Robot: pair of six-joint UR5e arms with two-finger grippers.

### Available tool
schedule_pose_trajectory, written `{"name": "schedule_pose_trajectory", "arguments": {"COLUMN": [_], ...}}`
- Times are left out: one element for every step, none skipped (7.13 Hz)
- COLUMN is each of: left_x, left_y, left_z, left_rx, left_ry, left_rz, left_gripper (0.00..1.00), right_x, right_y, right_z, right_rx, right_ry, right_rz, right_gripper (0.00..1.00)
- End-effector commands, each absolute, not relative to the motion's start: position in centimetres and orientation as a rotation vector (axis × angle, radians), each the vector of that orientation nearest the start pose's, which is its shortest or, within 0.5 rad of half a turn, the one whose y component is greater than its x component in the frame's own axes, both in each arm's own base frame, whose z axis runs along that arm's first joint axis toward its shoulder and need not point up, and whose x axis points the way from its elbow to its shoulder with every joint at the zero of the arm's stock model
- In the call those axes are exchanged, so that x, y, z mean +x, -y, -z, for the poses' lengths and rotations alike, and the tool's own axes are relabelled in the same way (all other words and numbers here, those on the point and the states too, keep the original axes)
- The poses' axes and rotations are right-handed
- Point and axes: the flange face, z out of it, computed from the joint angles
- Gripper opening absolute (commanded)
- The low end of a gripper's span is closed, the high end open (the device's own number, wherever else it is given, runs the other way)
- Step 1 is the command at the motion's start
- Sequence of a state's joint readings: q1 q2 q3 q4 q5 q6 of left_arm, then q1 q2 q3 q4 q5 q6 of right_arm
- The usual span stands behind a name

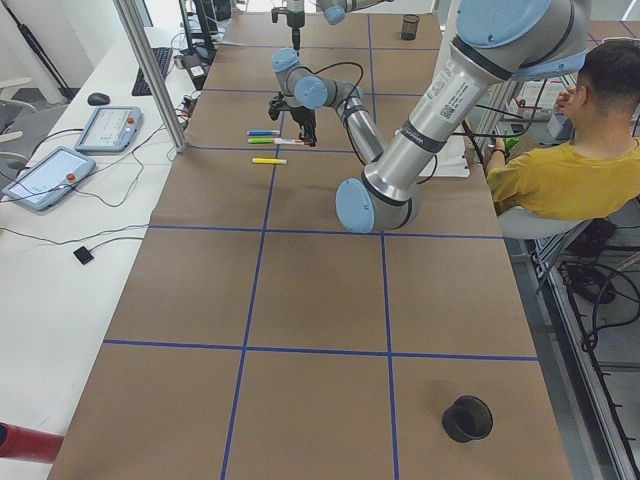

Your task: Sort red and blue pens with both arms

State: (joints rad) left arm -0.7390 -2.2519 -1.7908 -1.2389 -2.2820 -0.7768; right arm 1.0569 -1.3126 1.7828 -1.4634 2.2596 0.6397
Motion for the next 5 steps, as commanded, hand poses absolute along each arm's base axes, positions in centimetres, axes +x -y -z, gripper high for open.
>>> {"name": "schedule_pose_trajectory", "arguments": {"left_x": [34.2,31.2,27.8,24.4,21.3], "left_y": [43.7,41.4,39.2,37.2,35.5], "left_z": [-21.3,-24.2,-27.5,-30.3,-33.3], "left_rx": [-0.094,-0.114,-0.111,-0.112,-0.129], "left_ry": [-0.829,-0.789,-0.771,-0.754,-0.731], "left_rz": [-0.334,-0.379,-0.418,-0.443,-0.464], "left_gripper": [0.0,0.0,0.0,0.0,0.0], "right_x": [-22.6,-22.7,-22.7,-22.8,-22.8], "right_y": [54.2,54.1,54.1,54.1,54.0], "right_z": [-40.8,-40.8,-40.9,-40.9,-41.0], "right_rx": [0.096,0.096,0.095,0.094,0.093], "right_ry": [0.86,0.859,0.858,0.858,0.858], "right_rz": [0.081,0.082,0.082,0.083,0.082], "right_gripper": [0.99,0.99,0.99,0.99,0.99]}}
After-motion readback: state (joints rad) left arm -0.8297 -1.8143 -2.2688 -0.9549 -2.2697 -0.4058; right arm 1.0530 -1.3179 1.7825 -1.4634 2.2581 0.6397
